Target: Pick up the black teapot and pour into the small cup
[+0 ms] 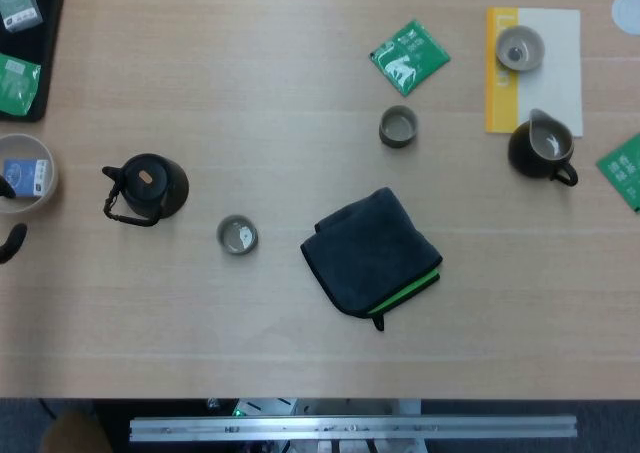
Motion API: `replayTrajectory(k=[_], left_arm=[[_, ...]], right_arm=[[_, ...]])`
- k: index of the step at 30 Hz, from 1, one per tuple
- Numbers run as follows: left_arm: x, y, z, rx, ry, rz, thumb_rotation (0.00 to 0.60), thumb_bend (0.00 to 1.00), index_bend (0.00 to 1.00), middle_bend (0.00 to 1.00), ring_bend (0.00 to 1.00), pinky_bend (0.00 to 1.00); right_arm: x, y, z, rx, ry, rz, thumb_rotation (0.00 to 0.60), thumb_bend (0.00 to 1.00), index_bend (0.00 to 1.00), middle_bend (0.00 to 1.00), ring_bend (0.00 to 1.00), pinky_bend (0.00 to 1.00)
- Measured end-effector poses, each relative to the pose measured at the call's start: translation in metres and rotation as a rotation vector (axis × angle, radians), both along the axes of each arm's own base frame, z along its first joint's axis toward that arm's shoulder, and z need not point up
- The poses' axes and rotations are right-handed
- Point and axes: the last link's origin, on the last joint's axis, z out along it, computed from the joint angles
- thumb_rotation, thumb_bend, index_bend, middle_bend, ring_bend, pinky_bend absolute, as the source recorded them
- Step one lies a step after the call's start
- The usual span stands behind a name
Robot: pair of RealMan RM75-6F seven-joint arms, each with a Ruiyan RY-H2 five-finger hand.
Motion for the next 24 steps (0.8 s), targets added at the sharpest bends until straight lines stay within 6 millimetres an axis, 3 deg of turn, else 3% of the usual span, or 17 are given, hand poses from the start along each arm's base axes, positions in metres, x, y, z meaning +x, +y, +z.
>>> replayTrajectory(k=[12,24], left_arm=[[0.008,0.004,0.000,-0.044,-0.013,-0.066,0.600,0.22,0.46,0.45,0.35,0.16],[0.031,0.024,-0.026,-0.330,0.052,-0.197,0.600,0.22,0.36,0.34,0.26,0.15]], right_arm=[[0.007,-0.004,0.003,-0.010,0.005,0.029,0.600,0.19,0.46,0.42,0.29,0.32],[0.005,-0.002,0.012,-0.035,0.005,0.031,0.600,0.19,0.46,0.42,0.29,0.32]])
